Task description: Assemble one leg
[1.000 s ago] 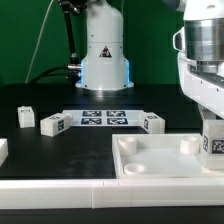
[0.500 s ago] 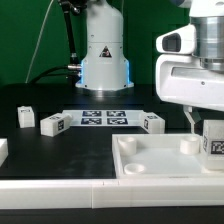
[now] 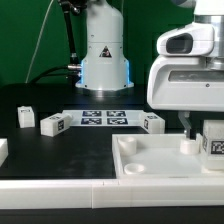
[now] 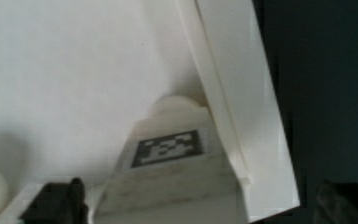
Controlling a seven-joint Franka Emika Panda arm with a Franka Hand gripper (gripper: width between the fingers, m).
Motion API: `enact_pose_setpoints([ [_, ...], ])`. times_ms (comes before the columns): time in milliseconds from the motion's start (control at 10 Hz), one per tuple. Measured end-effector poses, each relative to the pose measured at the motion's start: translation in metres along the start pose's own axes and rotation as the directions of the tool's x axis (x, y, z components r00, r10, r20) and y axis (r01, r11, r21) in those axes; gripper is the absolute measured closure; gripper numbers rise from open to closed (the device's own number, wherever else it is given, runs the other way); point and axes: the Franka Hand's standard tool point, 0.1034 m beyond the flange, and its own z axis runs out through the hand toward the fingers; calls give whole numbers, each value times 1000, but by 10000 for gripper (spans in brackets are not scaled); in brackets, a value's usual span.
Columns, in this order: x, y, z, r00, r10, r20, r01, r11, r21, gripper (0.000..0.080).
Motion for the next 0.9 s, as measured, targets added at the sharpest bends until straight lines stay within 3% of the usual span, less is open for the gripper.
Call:
enact_pose_setpoints([
  [200, 1, 4, 0, 989, -148, 1, 148, 989, 0, 151],
  [400, 1, 4, 0, 986, -169, 1, 169, 986, 0, 151],
  [600, 1, 4, 0, 986, -169, 1, 169, 986, 0, 383],
  [700, 1, 4, 0, 986, -169, 1, 169, 986, 0, 383],
  [800, 1, 4, 0, 987, -163, 1, 163, 987, 0, 509],
  [900, 1, 4, 0, 991, -134, 1, 134, 991, 1, 509],
])
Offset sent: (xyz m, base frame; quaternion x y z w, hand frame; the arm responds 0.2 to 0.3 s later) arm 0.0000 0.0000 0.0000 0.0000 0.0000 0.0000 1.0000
